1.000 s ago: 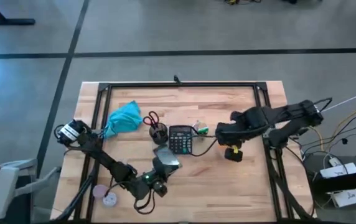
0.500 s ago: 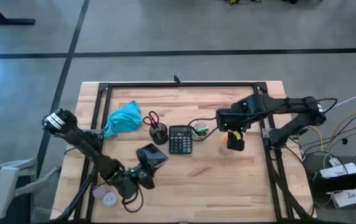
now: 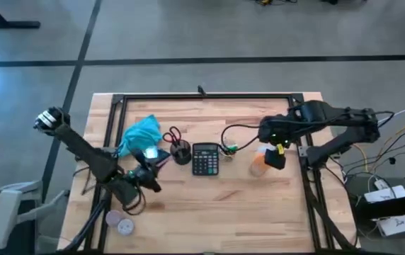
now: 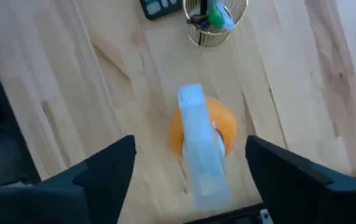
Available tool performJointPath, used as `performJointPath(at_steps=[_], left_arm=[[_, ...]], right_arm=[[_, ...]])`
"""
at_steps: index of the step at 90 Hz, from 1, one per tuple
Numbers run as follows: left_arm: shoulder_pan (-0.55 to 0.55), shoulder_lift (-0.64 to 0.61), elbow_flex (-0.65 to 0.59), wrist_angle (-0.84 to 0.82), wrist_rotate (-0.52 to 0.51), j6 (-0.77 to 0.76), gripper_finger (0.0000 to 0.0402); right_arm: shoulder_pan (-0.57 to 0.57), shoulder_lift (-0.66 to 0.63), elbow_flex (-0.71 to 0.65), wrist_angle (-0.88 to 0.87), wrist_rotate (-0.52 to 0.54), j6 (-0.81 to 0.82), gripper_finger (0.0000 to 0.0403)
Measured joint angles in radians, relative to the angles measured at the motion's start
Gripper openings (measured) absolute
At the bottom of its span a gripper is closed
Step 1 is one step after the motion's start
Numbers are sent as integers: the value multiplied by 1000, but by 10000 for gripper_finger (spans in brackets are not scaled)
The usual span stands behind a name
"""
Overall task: Apply microfiber cloth
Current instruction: Wipe the front and back of the cellphone with the blue microfiber cloth
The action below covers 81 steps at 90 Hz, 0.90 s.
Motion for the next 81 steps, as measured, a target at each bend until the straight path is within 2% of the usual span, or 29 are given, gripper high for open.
performJointPath(at_steps=[9, 22, 32, 44, 51, 65, 81], left_arm=[[9, -101, -60, 2, -113, -28, 12], [48, -215, -140, 0, -213, -18, 12], [160, -259, -177, 5, -206, -40, 12], [342, -244, -213, 1, -199, -41, 12], [455, -221, -222, 5, -126, -55, 12], [674, -122, -235, 2, 130, -133, 12], [817, 23, -237, 5, 273, -190, 12]], right_arm=[[0, -27, 0, 27, 27, -12, 294], [0, -44, -2, 45, 90, 1, 285], [0, -45, -2, 45, 171, 27, 274], [9, -41, -2, 56, 229, 23, 271], [22, -40, -9, 88, 236, 10, 275], [36, -40, -37, 175, 237, -16, 283], [42, -21, -51, 201, 252, -19, 282]])
